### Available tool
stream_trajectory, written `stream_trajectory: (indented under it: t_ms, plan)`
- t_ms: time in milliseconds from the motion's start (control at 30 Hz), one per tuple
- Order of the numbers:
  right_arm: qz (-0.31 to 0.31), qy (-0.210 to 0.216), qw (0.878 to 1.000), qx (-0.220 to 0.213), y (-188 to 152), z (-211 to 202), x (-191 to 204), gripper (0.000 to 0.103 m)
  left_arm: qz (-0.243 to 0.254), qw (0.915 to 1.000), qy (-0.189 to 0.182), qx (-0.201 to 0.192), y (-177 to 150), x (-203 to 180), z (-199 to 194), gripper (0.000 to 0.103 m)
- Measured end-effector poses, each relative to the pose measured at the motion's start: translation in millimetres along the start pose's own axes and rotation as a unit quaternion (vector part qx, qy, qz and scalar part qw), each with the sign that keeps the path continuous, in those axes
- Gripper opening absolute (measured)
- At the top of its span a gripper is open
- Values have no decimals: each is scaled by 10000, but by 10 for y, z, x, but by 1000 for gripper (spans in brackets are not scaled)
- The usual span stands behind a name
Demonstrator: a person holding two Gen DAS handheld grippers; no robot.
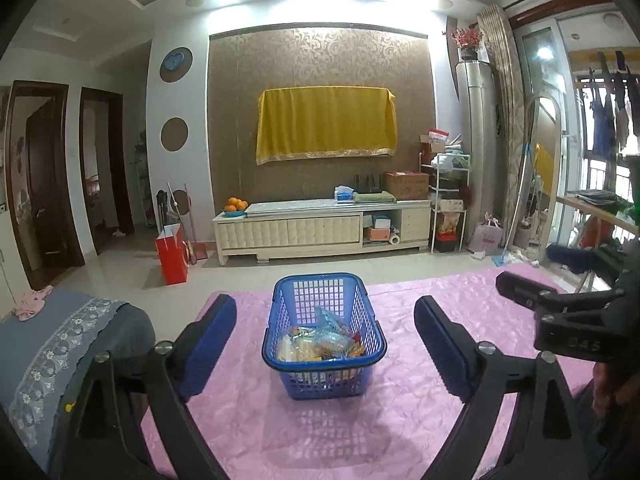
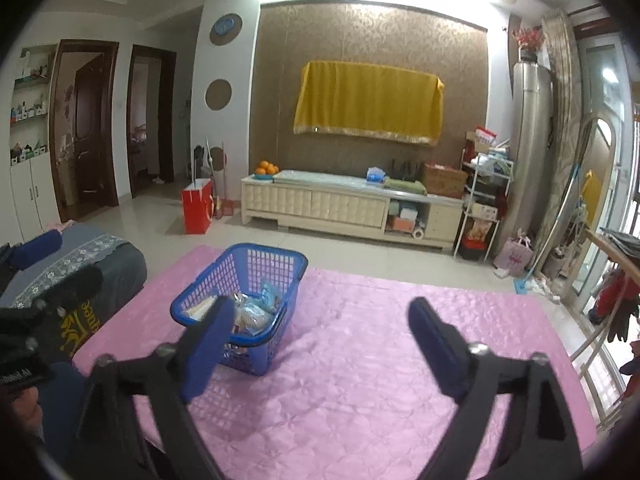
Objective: Organize snacks
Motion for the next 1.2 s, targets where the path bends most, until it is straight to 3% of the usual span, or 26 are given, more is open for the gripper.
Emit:
stream_trajectory:
  t_ms: [67,100,1200]
  plan:
    - [37,-15,9999,-130,-4,-92,-14,97,-58,9999,-137,-7,-7,-25,-36,103]
    - [75,-37,9998,-173,-10,-127,-27,103,-48,9999,-126,-2,-13,-39,-46,103]
    - [196,90,9998,21,-231,-271,-8,103,-93,9996,-93,259,-108,-272,-169,103]
Point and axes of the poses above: each gripper's, at about its wrist camera, not at the fingertips, and z roughly the way its jaws point, x to its left, y to its top, the point moved 5 cm from there along z, roughly the way its jaws point, and after that the axes turned 13 degrees about z, right-handed, at the moved point
